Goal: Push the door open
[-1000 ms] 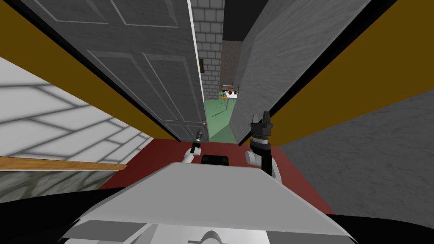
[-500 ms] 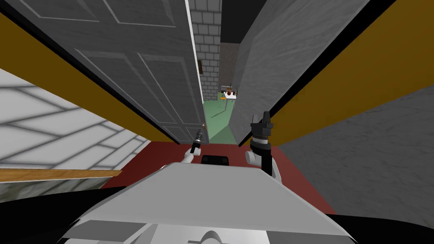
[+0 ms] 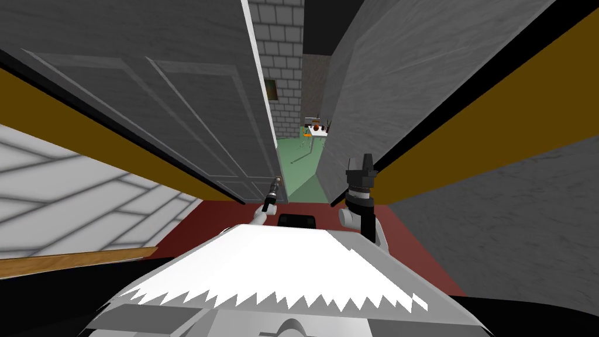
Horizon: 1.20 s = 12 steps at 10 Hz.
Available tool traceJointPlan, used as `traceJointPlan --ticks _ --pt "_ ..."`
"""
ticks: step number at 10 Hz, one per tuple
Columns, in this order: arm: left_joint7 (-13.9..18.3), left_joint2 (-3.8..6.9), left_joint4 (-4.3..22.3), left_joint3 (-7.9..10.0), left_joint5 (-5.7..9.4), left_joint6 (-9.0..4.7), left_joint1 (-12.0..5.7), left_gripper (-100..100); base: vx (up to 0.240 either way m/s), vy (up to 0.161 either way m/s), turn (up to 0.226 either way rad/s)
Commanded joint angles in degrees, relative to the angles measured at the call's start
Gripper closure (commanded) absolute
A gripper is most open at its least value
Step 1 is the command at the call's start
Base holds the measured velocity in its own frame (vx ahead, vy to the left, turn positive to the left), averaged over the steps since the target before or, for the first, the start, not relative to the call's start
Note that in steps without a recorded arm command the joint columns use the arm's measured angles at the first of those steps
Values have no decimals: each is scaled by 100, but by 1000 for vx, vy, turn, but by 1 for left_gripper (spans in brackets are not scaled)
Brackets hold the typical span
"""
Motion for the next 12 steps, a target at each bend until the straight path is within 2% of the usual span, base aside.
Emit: traceJointPlan --ticks 1,2,3,4,9,10,12 --pt "-4 -34 -2 14 8 -3 7 -100 209 9 -26" --pt "-5 -80 8 25 13 -12 7 -100 202 -3 -19" --pt "0 -50 37 21 12 -18 -9 -100 80 -1 10" --pt "0 -50 37 21 12 -18 -9 100 -17 -2 -8" --pt "0 -50 37 21 12 -18 -9 100 -13 1 -2" --pt "-26 8 51 86 48 -6 -3 100 88 -24 22" --pt "-47 55 55 152 85 -6 -2 100 193 -37 31"
